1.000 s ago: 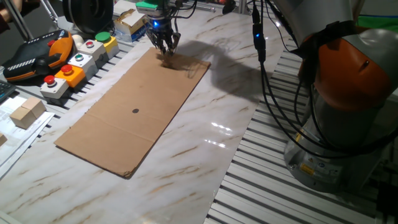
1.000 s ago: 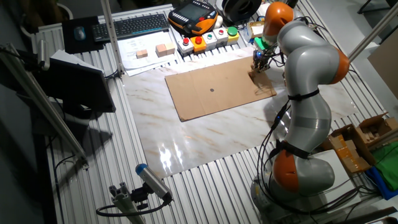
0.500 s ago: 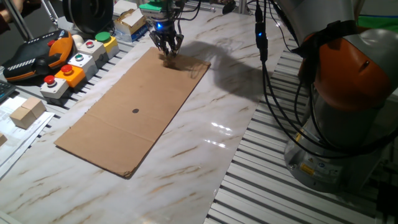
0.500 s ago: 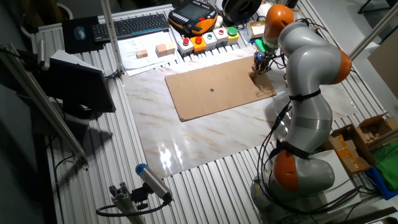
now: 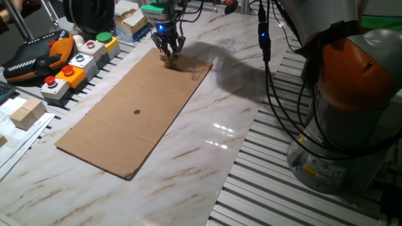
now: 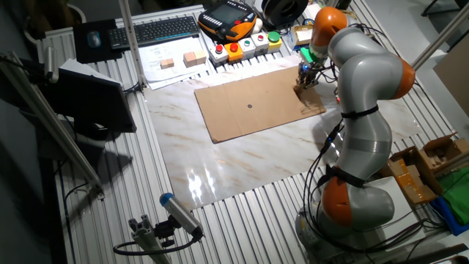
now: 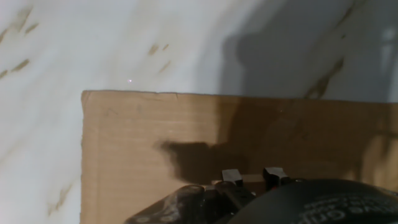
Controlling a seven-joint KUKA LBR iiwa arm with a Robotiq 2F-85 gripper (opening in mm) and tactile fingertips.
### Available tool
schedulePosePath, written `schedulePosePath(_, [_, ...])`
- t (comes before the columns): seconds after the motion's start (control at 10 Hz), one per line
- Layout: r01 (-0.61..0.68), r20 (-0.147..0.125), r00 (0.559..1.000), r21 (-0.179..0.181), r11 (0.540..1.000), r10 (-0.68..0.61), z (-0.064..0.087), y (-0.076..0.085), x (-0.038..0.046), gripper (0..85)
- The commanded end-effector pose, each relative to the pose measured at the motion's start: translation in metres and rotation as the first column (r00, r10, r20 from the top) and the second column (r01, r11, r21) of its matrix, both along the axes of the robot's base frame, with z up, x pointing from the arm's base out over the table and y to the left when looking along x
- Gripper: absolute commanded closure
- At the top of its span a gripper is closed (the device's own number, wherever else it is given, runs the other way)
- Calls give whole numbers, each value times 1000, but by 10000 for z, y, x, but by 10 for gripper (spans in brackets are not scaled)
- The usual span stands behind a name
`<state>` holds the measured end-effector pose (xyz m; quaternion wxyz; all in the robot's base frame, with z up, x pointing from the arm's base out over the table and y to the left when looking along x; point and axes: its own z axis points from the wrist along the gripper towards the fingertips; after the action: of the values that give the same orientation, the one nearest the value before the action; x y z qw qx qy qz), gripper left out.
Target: Use the gripper to push the small block from left to right
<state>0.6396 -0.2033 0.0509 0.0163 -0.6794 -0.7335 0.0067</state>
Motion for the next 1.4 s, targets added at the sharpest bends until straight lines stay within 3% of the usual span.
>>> schedulePosePath(0.0, [4, 0, 1000, 1, 1000, -4, 2, 16, 4, 840])
schedulePosePath(1.3, [45, 0, 999, 21, 999, -45, -9, 352, 16, 840])
